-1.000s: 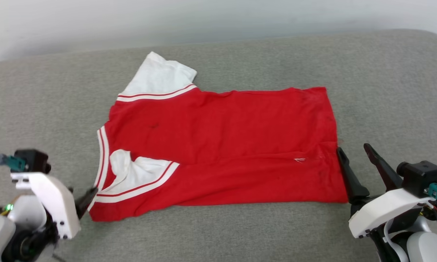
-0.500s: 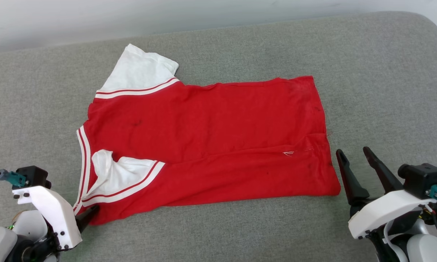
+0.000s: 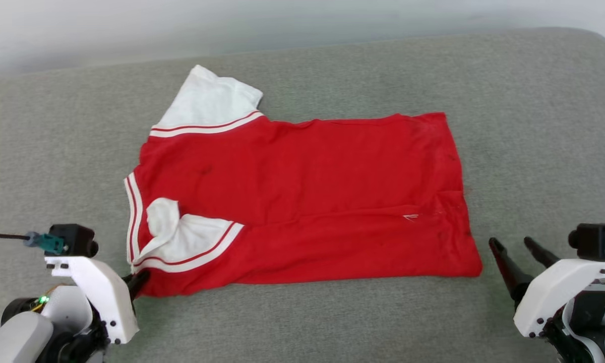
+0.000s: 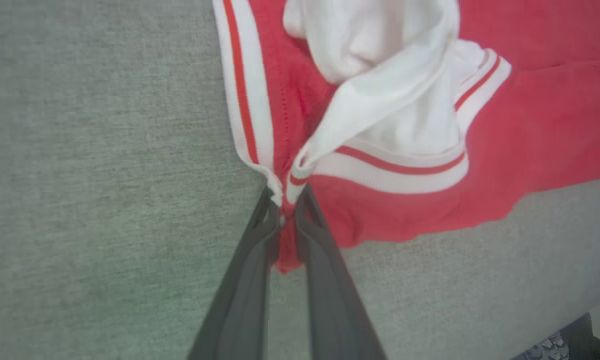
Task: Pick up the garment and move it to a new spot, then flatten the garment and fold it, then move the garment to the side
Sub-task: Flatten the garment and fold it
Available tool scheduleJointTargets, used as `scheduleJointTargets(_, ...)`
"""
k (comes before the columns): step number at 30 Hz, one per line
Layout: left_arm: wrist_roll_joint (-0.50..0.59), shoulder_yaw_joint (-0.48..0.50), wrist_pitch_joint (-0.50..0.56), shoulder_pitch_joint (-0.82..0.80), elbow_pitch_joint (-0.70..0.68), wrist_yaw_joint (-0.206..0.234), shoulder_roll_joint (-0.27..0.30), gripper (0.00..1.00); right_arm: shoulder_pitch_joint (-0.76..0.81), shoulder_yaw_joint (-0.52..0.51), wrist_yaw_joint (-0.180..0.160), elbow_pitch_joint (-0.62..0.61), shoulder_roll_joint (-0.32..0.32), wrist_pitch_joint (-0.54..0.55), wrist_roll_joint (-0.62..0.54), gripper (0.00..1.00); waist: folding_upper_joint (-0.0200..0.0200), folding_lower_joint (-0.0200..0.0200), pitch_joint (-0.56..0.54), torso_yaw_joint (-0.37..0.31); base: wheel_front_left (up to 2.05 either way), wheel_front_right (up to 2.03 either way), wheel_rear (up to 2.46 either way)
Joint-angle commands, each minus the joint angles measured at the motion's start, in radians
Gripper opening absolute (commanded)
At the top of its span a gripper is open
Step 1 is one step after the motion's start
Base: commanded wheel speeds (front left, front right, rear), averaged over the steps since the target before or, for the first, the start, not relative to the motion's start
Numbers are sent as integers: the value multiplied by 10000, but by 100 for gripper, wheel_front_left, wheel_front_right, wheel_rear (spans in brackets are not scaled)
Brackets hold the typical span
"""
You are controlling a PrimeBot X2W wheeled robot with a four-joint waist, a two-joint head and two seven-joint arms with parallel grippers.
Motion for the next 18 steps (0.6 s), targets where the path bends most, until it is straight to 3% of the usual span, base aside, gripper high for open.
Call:
scheduleJointTargets(1,212,0,-147,-184,-344,107,45,0,-34,42,-3,-54,-58,517,139,100,-1,0,-13,198,0,0,0)
scheduleJointTargets(14,846,-75,-379,-582,-1661,543,47,0,-703,1016,0,1755,110,2683,742,100,-1,0,557,783,0,0,0)
scheduleJointTargets(16,761,-81,-362,-519,-1658,551,-14,0,-758,1177,11,1936,123,2847,893,17,-1,0,599,814,0,0,0)
scheduleJointTargets(17,761,-81,-362,-519,-1658,551,-14,0,-758,1177,11,1936,123,2847,893,17,-1,0,599,814,0,0,0)
scheduleJointTargets(18,702,-100,-322,-467,-1650,530,-37,0,-817,1219,12,1990,96,2906,935,0,-1,0,610,818,0,0,0)
